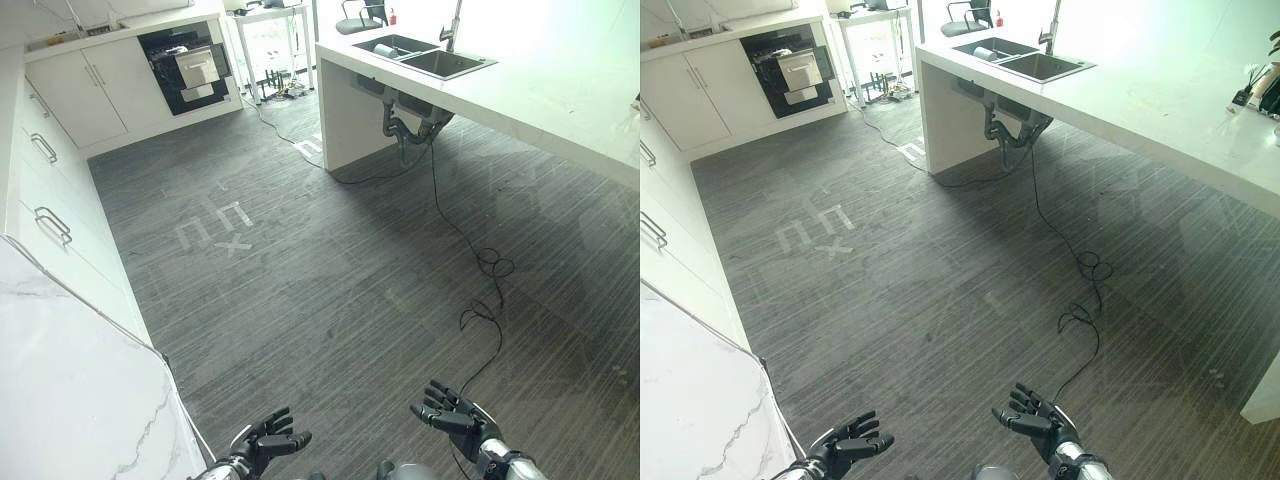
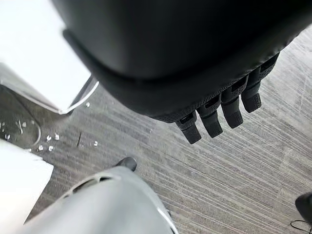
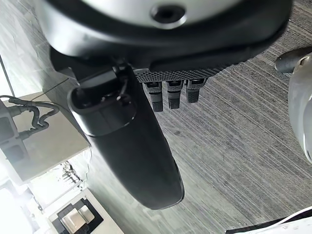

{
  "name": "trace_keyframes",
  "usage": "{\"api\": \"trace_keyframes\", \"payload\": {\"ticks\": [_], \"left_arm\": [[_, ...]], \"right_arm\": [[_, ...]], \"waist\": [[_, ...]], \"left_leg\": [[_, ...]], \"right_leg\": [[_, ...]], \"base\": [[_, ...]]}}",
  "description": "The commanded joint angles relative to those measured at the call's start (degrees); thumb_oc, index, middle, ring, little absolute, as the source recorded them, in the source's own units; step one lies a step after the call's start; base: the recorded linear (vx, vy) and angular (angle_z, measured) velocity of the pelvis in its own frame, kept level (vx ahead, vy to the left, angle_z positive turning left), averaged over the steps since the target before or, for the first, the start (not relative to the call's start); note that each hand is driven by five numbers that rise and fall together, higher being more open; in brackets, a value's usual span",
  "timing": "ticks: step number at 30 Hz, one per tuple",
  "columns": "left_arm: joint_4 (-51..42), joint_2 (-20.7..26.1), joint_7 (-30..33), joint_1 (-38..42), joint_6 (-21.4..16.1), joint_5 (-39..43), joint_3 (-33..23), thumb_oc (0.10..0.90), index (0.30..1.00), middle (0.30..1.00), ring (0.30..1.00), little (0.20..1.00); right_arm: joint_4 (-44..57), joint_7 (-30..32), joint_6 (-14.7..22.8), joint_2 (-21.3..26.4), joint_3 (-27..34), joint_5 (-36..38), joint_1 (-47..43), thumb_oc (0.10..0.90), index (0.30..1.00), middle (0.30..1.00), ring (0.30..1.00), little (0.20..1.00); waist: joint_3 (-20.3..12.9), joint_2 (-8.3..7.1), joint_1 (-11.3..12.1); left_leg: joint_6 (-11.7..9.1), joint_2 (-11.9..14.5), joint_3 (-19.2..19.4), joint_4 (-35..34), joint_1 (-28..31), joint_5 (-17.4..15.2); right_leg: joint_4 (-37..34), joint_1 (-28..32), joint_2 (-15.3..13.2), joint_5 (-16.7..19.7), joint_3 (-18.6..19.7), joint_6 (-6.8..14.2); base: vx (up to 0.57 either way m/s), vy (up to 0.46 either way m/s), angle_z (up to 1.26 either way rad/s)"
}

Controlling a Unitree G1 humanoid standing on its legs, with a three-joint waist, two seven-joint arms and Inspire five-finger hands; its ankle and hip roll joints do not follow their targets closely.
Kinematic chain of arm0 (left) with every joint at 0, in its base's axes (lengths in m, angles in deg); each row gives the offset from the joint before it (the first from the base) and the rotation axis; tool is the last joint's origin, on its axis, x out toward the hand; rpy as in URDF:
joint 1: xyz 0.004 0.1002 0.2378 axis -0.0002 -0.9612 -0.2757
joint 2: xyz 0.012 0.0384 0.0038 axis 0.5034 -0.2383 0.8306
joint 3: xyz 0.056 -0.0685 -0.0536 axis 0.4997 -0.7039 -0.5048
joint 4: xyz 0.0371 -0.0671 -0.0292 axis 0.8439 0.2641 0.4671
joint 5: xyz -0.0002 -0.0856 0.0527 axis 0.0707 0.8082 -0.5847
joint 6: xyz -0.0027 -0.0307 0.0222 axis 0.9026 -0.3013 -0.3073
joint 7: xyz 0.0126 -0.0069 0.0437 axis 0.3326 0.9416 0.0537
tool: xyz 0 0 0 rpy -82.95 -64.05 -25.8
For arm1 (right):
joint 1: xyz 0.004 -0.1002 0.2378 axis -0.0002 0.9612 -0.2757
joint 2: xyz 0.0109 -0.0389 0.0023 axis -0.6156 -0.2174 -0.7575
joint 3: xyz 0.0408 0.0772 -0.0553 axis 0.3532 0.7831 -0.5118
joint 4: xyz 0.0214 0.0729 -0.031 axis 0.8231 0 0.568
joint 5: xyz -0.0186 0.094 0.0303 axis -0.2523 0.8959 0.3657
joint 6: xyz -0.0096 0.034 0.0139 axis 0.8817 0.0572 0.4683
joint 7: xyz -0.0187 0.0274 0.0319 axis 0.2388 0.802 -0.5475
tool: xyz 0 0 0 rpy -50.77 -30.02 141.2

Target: Place the dishes in the dishwasher.

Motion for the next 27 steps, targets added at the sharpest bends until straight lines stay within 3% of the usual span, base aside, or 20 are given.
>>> {"api": "trace_keyframes", "payload": {"ticks": [1,2,3,5,8,10,11,12,13,15,16,17,18,20,22,23,24,26,27], "left_arm": [[-3.3,1.5,0.3,5.2,-4.2,0.0,-0.8,0.8,0.9,0.9,0.9,0.9],[-3.6,1.9,-0.5,6.4,-3.9,1.4,-1.0,0.8,0.9,0.9,0.9,0.9],[-3.5,1.9,-1.0,6.7,-4.1,2.1,-1.1,0.8,0.9,0.9,0.9,0.9],[-3.5,1.9,-1.8,6.3,-4.4,2.6,-1.7,0.8,0.9,0.9,0.9,0.9],[-2.7,1.4,-2.1,5.2,-4.8,0.2,-1.6,0.8,0.9,0.9,0.9,0.9],[-0.4,0.9,-3.1,4.7,-5.5,1.0,-2.1,0.8,0.9,0.9,0.9,0.9],[0.8,0.4,-3.8,3.8,-6.5,0.3,-3.1,0.8,0.9,0.9,0.9,0.9],[0.8,0.5,-4.2,3.5,-6.3,0.1,-3.4,0.8,0.9,0.9,0.9,0.9],[0.0,1.4,-5.1,3.7,-5.5,-0.7,-3.0,0.8,0.9,0.9,0.9,0.9],[-0.7,2.0,-5.4,3.9,-5.5,-1.1,-2.3,0.8,0.9,0.9,0.9,0.9],[-1.2,2.3,-5.4,3.8,-5.5,-1.2,-2.0,0.8,0.9,0.9,0.9,0.9],[-2.5,2.7,-4.9,3.7,-5.0,-0.6,-1.4,0.8,0.9,0.9,0.9,0.9],[-2.9,2.9,-4.5,3.8,-5.1,0.6,-0.9,0.8,0.9,0.9,0.9,0.9],[-3.8,2.9,-4.3,3.9,-5.7,2.4,-0.4,0.8,0.9,0.9,0.9,0.9],[-4.1,2.8,-4.6,4.6,-6.2,2.0,0.4,0.8,0.9,0.9,0.9,0.9],[-3.6,2.6,-5.0,5.6,-6.3,1.0,0.8,0.8,0.9,0.9,0.9,0.9],[-2.8,2.2,-5.0,6.2,-6.6,0.4,1.1,0.8,0.9,0.9,0.9,0.9],[-0.8,1.6,-4.6,6.9,-7.6,0.5,2.2,0.8,0.9,0.9,0.9,0.9],[-0.3,1.2,-4.8,6.9,-7.7,0.1,2.1,0.8,0.9,0.9,0.9,0.9]], "right_arm": [[2.7,-0.5,1.8,2.5,0.0,-1.1,-5.3,0.8,0.9,0.9,0.9,0.9],[1.2,-0.4,2.4,3.7,-0.6,-0.8,-6.2,0.8,0.9,0.9,0.9,0.9],[-0.1,-1.0,3.0,4.0,-0.5,-0.5,-6.7,0.8,0.9,0.9,0.9,0.9],[-2.3,-1.9,4.0,4.0,-0.2,-1.3,-7.3,0.8,0.9,0.9,0.9,0.9],[-3.1,-1.5,3.5,3.6,-0.1,-1.7,-6.7,0.8,0.9,0.9,0.9,0.9],[-5.1,-1.0,4.3,3.1,-0.5,-3.5,-6.8,0.8,0.9,0.9,0.9,0.9],[-6.6,-1.1,4.1,2.5,-0.4,-3.6,-7.0,0.8,0.9,0.9,0.9,0.9],[-6.9,-0.7,3.9,2.2,-0.1,-3.7,-7.0,0.8,0.9,0.9,0.9,0.9],[-6.9,-0.3,4.1,1.5,0.4,-4.4,-6.8,0.8,0.9,0.9,0.9,0.9],[-5.3,0.4,4.1,1.0,0.1,-4.8,-6.1,0.8,0.9,0.9,0.9,0.9],[-4.6,0.8,4.1,1.0,0.0,-4.9,-5.8,0.8,0.9,0.9,0.9,0.9],[-4.1,1.0,4.0,1.0,-0.1,-4.6,-5.5,0.8,0.9,0.9,0.9,0.9],[-4.7,0.6,4.5,1.1,-0.4,-4.4,-5.7,0.8,0.9,0.9,0.9,0.9],[-4.9,-0.3,5.5,1.4,-0.9,-4.3,-5.9,0.8,0.9,0.9,0.9,0.9],[-4.5,-0.7,6.2,1.5,-0.4,-3.2,-5.2,0.8,0.9,0.9,0.9,0.9],[-4.9,-1.5,6.6,1.8,0.5,-2.4,-4.8,0.8,0.9,0.9,0.9,0.9],[-5.9,-2.7,7.2,2.1,1.3,-2.3,-4.6,0.8,0.9,0.9,0.9,0.9],[-8.0,-4.5,8.5,2.0,2.6,-3.4,-4.7,0.8,0.9,0.9,0.9,0.9],[-8.1,-4.4,8.5,2.1,2.6,-3.0,-4.6,0.8,0.9,0.9,0.9,0.9]], "waist": [[1.0,-3.26,1.4],[3.4,-3.52,2.5],[4.3,-3.02,2.9],[4.9,-1.88,3.8],[4.8,1.21,5.0],[3.9,0.89,5.6],[2.7,0.1,6.1],[2.1,-0.39,6.4],[0.6,-1.26,6.0],[0.4,-1.06,5.3],[0.5,-0.85,5.0],[0.8,0.11,4.4],[1.1,1.09,3.9],[2.0,1.94,1.8],[2.7,1.56,-0.7],[2.8,0.75,-2.0],[3.0,-0.32,-2.3],[2.8,-0.7,-2.6],[2.8,-0.57,-2.7]], "left_leg": [[-3.2,-1.1,-1.0,6.3,0.8,-3.0],[-3.4,-1.1,-3.9,18.5,-8.1,-0.1],[-3.6,-1.4,-4.3,18.0,-9.9,1.4],[-3.4,-2.7,-3.1,8.4,-9.0,2.2],[-4.2,-0.2,-4.2,5.3,-16.1,3.3],[-3.2,-0.7,-2.9,5.3,-17.1,3.3],[-1.1,-2.4,-3.0,5.3,-15.4,1.5],[0.0,-3.1,-2.5,5.3,-13.9,0.4],[2.7,-5.2,-2.3,5.3,-11.3,-2.1],[4.4,-6.9,-4.0,5.3,-9.4,-3.6],[4.9,-7.2,-4.5,5.3,-8.6,-4.2],[5.5,-7.3,-5.4,5.3,-6.7,-5.5],[5.7,-6.9,-6.3,5.3,-5.5,-6.4],[5.4,-6.4,-7.7,5.3,-2.3,-8.1],[4.5,-7.2,-10.8,5.3,0.1,-10.1],[3.6,-7.5,-11.6,5.3,2.4,-11.6],[2.9,-8.2,-11.8,5.3,4.2,-12.5],[2.1,-8.6,-11.9,5.3,7.7,-15.4],[1.6,-8.5,-11.9,5.3,9.3,-16.5]], "right_leg": [[-1.5,4.4,-3.3,-6.4,1.5,4.1],[-1.5,5.0,-2.3,-6.0,2.4,2.4],[-1.5,5.5,-1.5,-6.2,2.9,2.2],[-1.5,6.7,-0.5,-7.1,3.0,2.9],[-1.5,9.2,2.8,-8.8,2.9,3.1],[-1.5,13.0,2.4,-11.4,3.4,3.6],[-1.5,16.2,2.3,-12.7,4.4,4.3],[-1.5,19.1,1.9,-11.8,3.8,4.6],[0.3,22.9,1.4,0.6,3.2,8.1],[12.8,17.7,1.9,8.6,5.2,11.2],[16.6,15.3,2.2,10.6,5.4,11.8],[24.9,9.2,1.7,13.2,4.5,11.9],[27.3,5.1,1.6,11.9,3.5,10.8],[23.9,-2.0,3.2,7.6,1.4,9.5],[11.5,-5.1,4.3,7.4,1.2,8.5],[-1.2,-5.8,2.6,8.6,-0.5,8.4],[-1.5,-10.3,-1.0,7.0,-1.1,9.1],[-1.5,-14.8,-3.7,5.9,-1.9,9.7],[-1.5,-13.5,-3.1,6.1,-1.8,9.3]], "base": [[0.19,-0.113,-0.29],[0.25,-0.088,-0.28],[0.26,0.012,0.03],[0.38,0.149,0.06],[0.51,0.208,-0.38],[0.72,0.344,-0.35],[0.74,0.35,-0.49],[0.94,0.414,-0.81],[0.62,0.282,-0.39],[0.4,0.234,0.0],[0.35,0.249,0.1],[0.33,0.23,0.13],[0.37,0.212,0.12],[0.39,0.057,0.05],[0.48,-0.11,0.15],[0.56,-0.176,0.85],[0.61,-0.188,1.23],[0.66,-0.185,1.02],[0.79,-0.218,0.26]]}}
